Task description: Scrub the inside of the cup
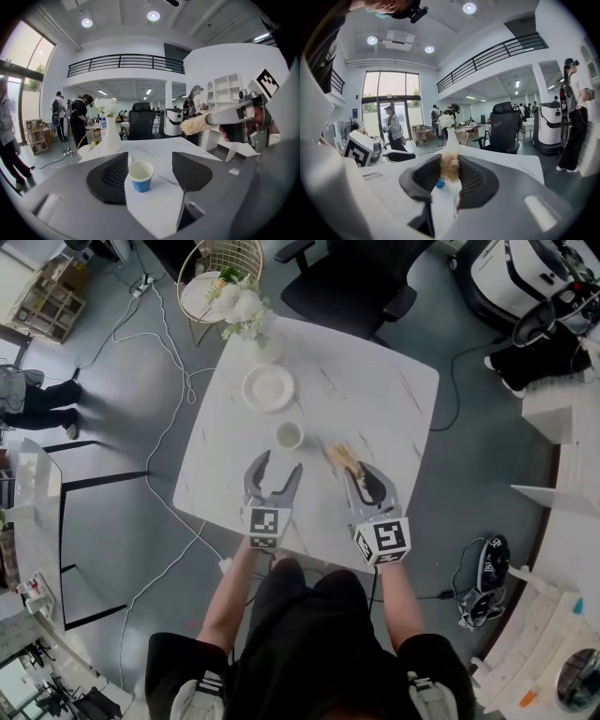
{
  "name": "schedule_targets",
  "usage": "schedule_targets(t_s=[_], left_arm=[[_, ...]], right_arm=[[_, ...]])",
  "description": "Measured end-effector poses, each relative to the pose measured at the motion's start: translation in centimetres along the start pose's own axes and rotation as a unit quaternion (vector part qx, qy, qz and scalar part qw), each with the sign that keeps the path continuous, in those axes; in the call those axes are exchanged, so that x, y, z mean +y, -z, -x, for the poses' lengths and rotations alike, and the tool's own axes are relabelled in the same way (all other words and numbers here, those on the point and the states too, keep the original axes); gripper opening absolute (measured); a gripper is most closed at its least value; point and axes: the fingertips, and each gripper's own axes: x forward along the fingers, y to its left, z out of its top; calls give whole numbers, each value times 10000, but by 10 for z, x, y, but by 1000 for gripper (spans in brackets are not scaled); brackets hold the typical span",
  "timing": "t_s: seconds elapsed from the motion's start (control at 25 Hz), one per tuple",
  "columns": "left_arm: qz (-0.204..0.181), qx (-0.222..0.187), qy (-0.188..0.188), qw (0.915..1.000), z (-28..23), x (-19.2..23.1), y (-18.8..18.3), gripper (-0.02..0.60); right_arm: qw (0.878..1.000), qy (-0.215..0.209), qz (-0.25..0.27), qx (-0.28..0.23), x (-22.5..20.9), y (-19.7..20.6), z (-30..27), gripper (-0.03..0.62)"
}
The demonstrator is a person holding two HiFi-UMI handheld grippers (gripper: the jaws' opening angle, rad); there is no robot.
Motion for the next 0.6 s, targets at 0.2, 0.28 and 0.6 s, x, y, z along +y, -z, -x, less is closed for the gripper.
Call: schedule_targets(t_s=[0.2,0.28,0.6], left_arm=[[-55,-242,-39,9997,31,-6,-37,230],[-91,-325,-63,9994,41,-10,-50,198],[-205,-558,-41,9982,76,-28,-82,146]], right_arm=[[9998,-33,127,-171,7,-24,16,106],[9995,-68,190,-223,10,-33,21,106],[9981,-113,350,-489,25,-56,48,106]])
